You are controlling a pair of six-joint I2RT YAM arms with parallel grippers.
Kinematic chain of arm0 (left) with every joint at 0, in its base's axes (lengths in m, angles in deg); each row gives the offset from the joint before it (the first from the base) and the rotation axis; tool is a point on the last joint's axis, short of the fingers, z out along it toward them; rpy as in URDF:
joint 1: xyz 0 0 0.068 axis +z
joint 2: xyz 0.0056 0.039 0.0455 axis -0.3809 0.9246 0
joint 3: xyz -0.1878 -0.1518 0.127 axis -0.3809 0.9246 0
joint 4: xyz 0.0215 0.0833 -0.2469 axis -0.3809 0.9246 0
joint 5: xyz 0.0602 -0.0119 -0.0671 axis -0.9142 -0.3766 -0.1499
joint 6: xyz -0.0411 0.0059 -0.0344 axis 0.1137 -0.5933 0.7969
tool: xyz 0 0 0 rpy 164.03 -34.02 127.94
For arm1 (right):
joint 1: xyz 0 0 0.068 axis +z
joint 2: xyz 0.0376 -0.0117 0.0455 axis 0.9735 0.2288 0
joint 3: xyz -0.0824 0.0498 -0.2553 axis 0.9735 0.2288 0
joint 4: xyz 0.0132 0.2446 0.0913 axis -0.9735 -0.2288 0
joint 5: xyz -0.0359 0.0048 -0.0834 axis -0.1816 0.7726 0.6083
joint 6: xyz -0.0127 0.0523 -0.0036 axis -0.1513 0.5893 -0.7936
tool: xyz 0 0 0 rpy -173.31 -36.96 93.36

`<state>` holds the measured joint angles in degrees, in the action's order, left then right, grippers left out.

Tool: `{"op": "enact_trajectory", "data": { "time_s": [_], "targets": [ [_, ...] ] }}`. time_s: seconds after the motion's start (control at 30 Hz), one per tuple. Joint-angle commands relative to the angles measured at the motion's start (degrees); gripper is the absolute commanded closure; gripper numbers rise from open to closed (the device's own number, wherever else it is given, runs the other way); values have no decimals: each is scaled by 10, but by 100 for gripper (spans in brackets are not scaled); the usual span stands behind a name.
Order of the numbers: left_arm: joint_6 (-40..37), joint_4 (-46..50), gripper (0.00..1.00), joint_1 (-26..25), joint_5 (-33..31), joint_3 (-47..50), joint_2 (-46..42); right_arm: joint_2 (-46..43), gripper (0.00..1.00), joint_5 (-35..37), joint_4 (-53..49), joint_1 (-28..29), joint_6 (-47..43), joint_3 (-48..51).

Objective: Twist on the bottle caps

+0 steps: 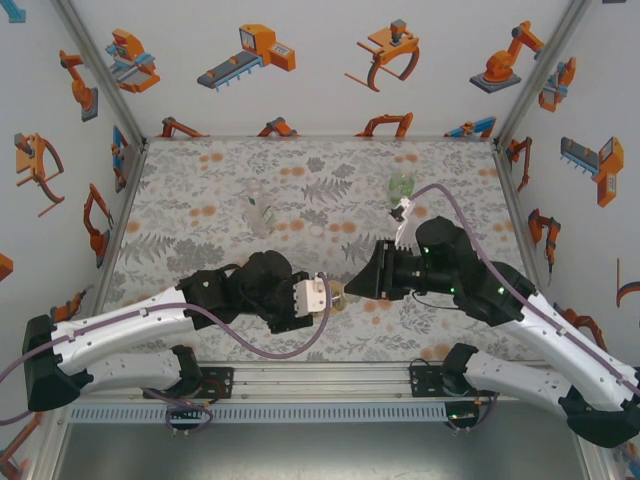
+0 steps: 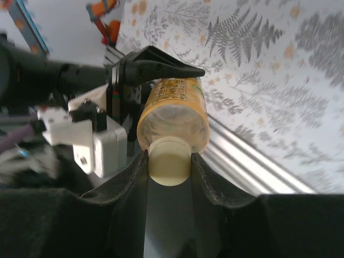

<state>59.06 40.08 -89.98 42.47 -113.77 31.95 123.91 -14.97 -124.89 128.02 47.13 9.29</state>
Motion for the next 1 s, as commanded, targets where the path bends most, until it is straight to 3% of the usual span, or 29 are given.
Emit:
{"op": "enact_trajectory", "data": {
  "time_s": [0.0, 0.13, 0.5, 0.7, 0.83, 0.97],
  "targets": [
    [-7, -35, 100, -5, -11, -13, -11, -9, 100, 16, 9, 2, 253, 33],
    [-7, -38, 100, -5, -11, -14, -9, -19, 95, 34, 20, 2, 264, 34],
    [-5, -42, 100, -6, -1, -11, -9, -73, 50, 120, 31, 2, 111, 7],
    [-3, -51, 100, -6, 12, -6, -12, -108, 49, 114, 71, 2, -63, 0],
    [-3, -54, 100, -5, 19, -5, -12, -121, 48, 46, 104, 2, -226, 0],
    [-1, -54, 100, -6, 27, -3, -16, -124, 48, 24, 102, 2, -343, -7]
  ]
}}
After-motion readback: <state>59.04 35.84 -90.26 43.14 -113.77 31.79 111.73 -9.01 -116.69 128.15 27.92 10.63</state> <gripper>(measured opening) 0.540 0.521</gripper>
